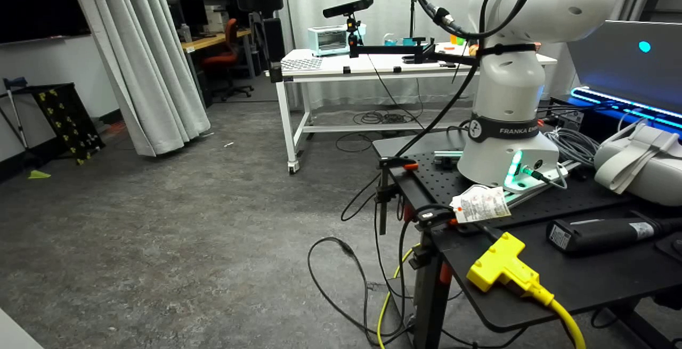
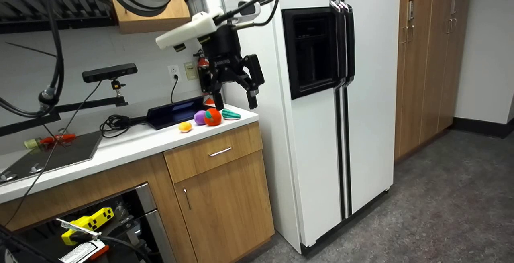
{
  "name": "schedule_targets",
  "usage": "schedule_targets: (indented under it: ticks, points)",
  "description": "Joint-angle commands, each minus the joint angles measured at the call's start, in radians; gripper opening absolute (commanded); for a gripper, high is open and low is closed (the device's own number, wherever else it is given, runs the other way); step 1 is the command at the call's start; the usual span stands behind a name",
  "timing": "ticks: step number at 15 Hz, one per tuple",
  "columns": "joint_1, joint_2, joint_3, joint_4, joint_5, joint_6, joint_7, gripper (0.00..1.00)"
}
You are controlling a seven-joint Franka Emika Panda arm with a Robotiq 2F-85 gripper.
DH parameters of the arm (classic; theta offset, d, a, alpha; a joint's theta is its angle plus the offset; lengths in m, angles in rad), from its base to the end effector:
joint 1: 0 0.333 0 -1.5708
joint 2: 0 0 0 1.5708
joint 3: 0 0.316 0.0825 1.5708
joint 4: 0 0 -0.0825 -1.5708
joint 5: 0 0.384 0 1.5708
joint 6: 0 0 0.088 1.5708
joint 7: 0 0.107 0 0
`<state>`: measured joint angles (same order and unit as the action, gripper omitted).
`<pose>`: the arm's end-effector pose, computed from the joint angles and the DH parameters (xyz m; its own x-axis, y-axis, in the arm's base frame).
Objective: Open the drawer
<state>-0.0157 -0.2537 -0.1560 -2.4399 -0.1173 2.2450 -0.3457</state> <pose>0.4488 -0.0817 0.4023 0.9685 0.2469 0.0327 0.2442 -0.9671 0.0719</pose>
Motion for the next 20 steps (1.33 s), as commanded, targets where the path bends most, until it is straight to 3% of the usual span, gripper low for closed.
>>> schedule_targets:
  ticks: [1,10,20]
  points:
    - [-0.015,0.01,0.014,-0.006,-0.006,-0.009,-0.016,1.0]
    - [0.024,0.236,0.038,0.085,0.218,0.238,-0.146,1.0]
    - [0.006,0.462,0.219,0.323,0.476,0.245,-0.209,1.0]
